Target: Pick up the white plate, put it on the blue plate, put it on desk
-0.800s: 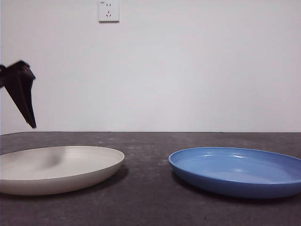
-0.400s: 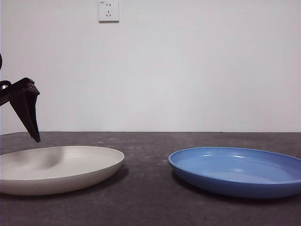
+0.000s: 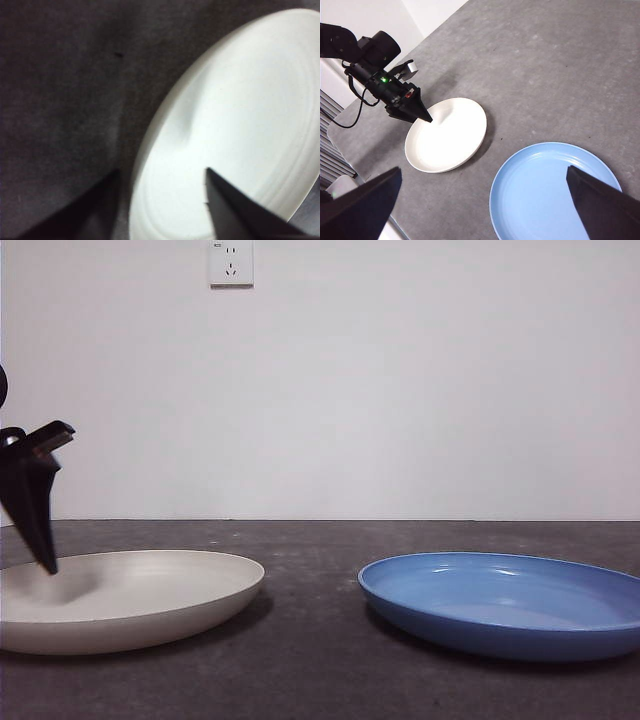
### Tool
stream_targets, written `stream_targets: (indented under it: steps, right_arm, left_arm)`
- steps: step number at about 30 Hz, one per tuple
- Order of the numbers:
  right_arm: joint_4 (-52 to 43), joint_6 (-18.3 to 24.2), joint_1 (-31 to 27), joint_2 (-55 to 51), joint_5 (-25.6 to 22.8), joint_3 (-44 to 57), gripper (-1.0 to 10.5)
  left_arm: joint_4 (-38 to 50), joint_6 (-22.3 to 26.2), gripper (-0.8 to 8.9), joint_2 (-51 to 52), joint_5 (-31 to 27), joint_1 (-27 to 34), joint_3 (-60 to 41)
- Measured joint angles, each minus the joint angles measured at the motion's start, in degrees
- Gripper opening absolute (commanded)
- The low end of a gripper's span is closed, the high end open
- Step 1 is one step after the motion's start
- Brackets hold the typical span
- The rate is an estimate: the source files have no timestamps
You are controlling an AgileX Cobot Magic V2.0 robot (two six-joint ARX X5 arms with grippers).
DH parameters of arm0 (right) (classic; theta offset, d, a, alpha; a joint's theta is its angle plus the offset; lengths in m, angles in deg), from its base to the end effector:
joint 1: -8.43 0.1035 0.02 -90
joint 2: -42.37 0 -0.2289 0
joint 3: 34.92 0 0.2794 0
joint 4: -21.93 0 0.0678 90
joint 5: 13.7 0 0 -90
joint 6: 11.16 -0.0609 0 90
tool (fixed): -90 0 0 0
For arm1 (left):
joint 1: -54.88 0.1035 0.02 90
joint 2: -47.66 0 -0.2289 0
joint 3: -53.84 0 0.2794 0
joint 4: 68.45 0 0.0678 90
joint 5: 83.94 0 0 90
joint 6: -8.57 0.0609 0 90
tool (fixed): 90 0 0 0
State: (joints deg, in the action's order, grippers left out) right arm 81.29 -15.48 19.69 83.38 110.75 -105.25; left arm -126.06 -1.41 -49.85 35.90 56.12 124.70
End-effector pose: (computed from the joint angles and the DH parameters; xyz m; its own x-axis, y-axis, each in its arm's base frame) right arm 0.1826 0.0715 0.3314 0.5897 0.6942 -0.4128 -0.6025 0.7185 0.3476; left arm 0.3123 -0.0236 0.0851 0.0975 -0.4956 -0.8631 -0.1419 0.8514 -0.5049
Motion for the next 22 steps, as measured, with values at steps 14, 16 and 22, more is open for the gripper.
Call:
stream_targets:
  steps: [14, 16, 22]
  right_arm:
    - [0.0, 0.0, 0.0, 0.0, 0.0, 0.0, 5.9]
    - [0.0, 0.0, 0.0, 0.0, 0.0, 0.0, 5.9]
    - [2.3, 0.0, 0.0, -1.3, -0.3, -0.6, 5.9]
  left_arm:
    - [-1.1, 0.1, 0.07, 0.0, -2.9, 0.0, 0.6]
    - [-2.4, 0.1, 0.08, 0.1, -2.9, 0.0, 1.7]
    - [-6.6, -0.9, 0.09, 3.5, -1.5, -1.7, 6.8]
